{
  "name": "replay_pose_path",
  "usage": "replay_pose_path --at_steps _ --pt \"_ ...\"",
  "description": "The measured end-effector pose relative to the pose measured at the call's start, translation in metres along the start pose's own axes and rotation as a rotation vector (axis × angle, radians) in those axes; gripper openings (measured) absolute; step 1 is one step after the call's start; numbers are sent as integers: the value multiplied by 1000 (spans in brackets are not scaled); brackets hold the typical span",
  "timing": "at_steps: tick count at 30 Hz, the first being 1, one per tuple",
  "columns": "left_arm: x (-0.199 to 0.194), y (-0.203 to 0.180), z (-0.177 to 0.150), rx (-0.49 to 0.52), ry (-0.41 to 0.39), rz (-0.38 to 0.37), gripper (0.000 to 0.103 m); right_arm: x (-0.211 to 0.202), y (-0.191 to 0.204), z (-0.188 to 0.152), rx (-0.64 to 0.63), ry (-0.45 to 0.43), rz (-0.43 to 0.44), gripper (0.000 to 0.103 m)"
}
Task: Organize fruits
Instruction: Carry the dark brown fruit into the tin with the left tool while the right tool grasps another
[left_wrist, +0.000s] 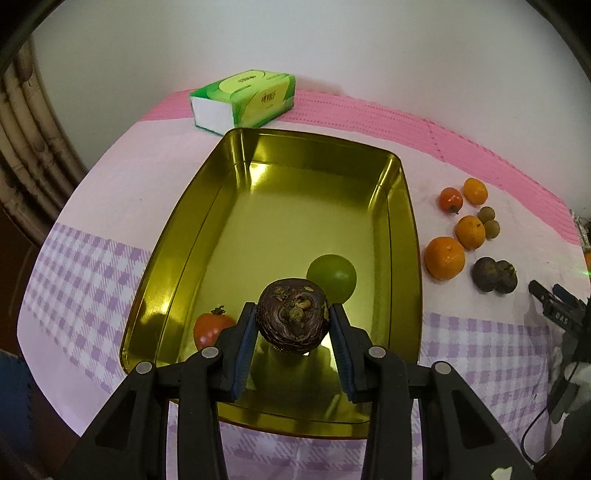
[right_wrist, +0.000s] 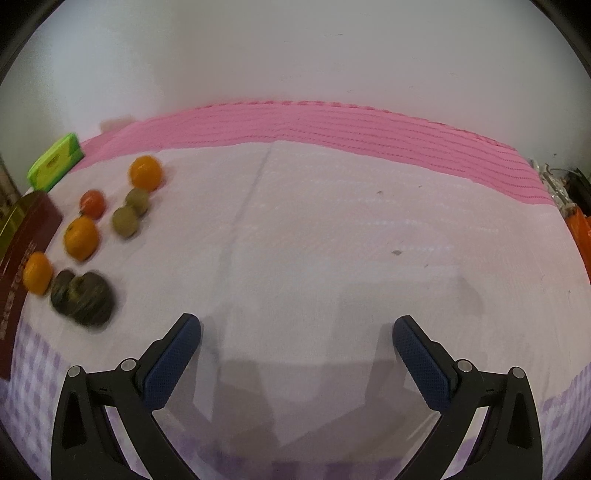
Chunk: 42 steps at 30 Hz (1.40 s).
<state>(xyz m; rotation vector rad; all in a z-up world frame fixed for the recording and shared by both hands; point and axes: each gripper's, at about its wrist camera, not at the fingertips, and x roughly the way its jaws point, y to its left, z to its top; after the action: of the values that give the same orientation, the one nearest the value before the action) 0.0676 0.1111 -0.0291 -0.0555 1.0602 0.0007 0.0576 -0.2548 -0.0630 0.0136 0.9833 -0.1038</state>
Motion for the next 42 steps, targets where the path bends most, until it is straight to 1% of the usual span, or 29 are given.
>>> replay_pose_path --at_steps 5,10,12,13,14,19,24,30,35,37,40,42 --pt "2 2 -3 2 7 -2 35 -8 28 -11 -57 6 40 103" --pt "4 5 -6 -1 19 -6 35 -11 58 -15 -128 15 86 103" --pt "5 5 -9 5 24 1 35 -12 68 -16 -152 10 84 103" --pt "6 5 -9 6 25 3 35 -13 71 -16 -163 11 98 101" --pt "7 6 -11 6 29 5 35 -13 74 -16 -168 15 117 98" --pt "12 9 -13 2 45 9 35 -16 90 -13 -205 2 141 87" --pt "18 11 -14 5 59 19 35 -13 99 -8 -208 -6 144 83" --pt "25 13 -13 5 63 38 35 -7 107 3 -219 -11 154 74" --pt "28 14 -13 14 62 54 36 -8 110 6 -233 -20 165 55" --pt "29 14 -13 15 63 57 37 -8 112 7 -237 -21 165 51" --pt "30 15 -12 13 65 58 37 -9 113 7 -248 -24 171 43" --pt "30 15 -11 12 67 57 37 -9 113 7 -250 -22 169 43"
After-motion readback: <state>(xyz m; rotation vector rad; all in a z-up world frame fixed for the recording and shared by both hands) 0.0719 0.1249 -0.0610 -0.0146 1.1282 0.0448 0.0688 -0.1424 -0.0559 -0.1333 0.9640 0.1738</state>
